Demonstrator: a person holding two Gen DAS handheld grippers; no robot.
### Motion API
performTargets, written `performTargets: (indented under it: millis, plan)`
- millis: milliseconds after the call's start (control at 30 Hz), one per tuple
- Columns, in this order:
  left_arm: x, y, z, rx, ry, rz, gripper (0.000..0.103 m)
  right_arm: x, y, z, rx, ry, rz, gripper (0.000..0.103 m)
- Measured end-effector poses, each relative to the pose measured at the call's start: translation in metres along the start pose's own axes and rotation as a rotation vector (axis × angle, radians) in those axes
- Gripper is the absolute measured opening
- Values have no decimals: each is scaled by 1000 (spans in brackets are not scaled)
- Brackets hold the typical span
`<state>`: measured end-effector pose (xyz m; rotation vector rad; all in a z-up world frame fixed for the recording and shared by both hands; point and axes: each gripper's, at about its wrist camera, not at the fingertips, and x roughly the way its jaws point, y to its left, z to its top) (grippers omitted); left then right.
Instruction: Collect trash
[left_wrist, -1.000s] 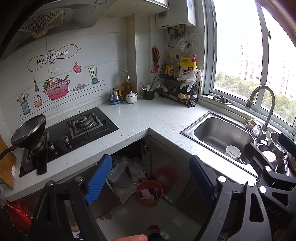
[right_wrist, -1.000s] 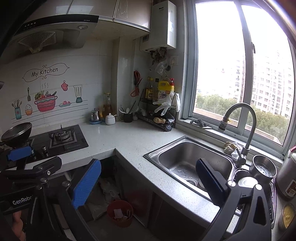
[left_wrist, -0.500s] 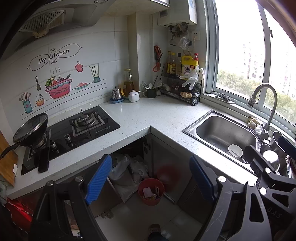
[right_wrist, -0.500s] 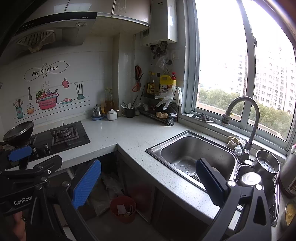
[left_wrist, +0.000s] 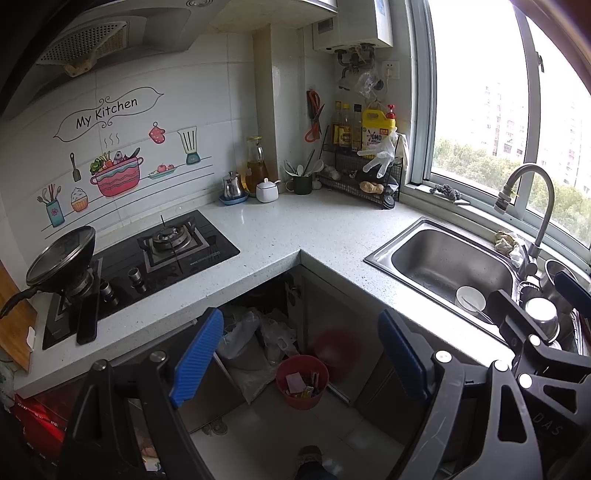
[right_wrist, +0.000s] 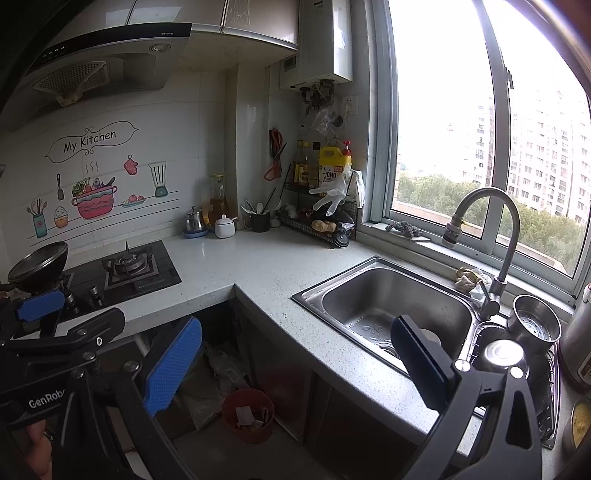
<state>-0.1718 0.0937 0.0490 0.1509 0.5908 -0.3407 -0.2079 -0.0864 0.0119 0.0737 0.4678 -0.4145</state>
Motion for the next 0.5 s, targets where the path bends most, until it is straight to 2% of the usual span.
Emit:
performTargets:
  millis: [500]
  plan:
    - [2, 2, -2, -2, 5, -7, 84, 2, 3, -1, -1, 10, -5, 102]
